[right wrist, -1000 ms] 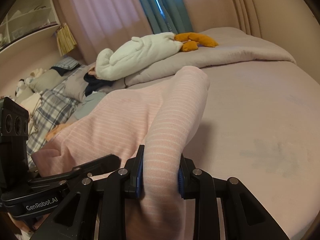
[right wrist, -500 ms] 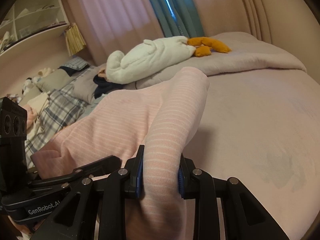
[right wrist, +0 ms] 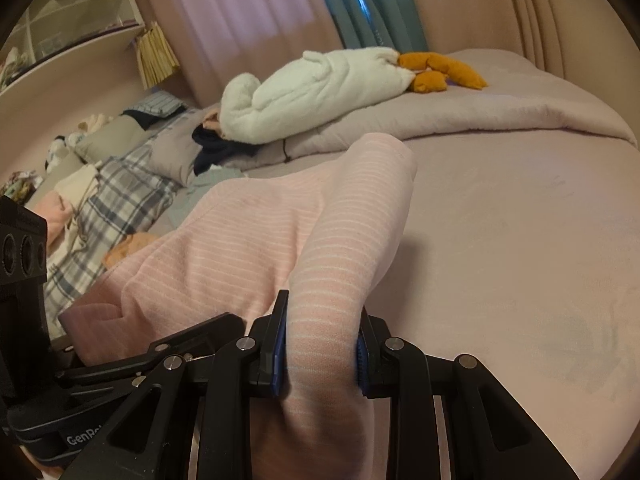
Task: Fold small clothes
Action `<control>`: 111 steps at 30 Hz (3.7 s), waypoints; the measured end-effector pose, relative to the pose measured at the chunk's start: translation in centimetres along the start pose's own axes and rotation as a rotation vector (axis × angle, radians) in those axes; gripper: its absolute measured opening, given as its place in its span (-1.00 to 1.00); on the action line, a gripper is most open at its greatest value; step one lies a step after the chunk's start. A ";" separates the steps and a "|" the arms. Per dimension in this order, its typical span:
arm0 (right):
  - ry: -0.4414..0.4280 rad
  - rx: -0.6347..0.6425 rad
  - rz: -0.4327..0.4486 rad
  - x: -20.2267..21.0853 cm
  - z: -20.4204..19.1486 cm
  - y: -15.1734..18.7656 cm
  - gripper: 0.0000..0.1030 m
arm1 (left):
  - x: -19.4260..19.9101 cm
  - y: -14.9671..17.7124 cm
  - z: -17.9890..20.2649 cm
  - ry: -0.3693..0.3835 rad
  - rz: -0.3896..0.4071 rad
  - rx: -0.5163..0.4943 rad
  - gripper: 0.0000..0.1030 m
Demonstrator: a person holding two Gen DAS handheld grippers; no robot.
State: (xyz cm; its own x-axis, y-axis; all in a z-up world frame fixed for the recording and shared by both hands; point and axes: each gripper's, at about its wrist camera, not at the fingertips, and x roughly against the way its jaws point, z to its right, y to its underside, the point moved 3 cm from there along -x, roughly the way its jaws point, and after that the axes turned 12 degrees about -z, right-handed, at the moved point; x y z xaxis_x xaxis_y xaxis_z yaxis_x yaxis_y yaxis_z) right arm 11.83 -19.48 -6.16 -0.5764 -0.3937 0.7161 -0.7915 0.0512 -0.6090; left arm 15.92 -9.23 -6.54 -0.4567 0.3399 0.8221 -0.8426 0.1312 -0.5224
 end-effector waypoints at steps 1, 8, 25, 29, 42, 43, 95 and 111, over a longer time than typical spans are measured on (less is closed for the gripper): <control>-0.002 0.000 -0.006 -0.4 0.0 -0.1 -0.44 | -0.3 -0.1 -0.3 -0.002 -0.005 0.005 -0.33; -0.007 -0.006 -0.067 -3.5 0.4 -0.2 -0.44 | -3.1 -0.3 -2.1 -0.017 -0.058 0.045 -0.33; 0.046 -0.039 -0.221 -7.5 1.6 1.0 -0.40 | -7.5 1.1 -5.1 -0.016 -0.183 0.113 -0.16; 0.105 -0.050 -0.203 -6.3 1.8 1.1 -0.13 | -6.7 1.5 -5.2 -0.068 -0.181 0.105 0.12; 0.147 -0.040 -0.007 2.8 -0.2 0.1 0.77 | 4.7 1.8 -4.7 -0.074 0.082 0.087 0.99; 0.155 -0.028 0.008 3.5 -0.6 0.1 0.77 | 5.7 2.1 -4.6 -0.079 0.104 0.084 0.99; 0.232 -0.037 0.079 7.4 -2.9 5.1 0.78 | 9.2 8.3 -3.4 -0.140 0.108 0.103 0.99; 0.222 -0.040 0.080 7.4 -2.8 5.1 0.78 | 9.2 8.6 -3.4 -0.129 0.103 0.092 0.99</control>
State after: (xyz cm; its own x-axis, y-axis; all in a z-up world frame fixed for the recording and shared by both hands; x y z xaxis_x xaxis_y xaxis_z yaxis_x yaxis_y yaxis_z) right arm 2.92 -19.60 -3.05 -0.6647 -0.1756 0.7262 -0.7464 0.1123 -0.6560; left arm 5.49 -1.79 -4.23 -0.5699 0.2245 0.7905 -0.8092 0.0140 -0.5874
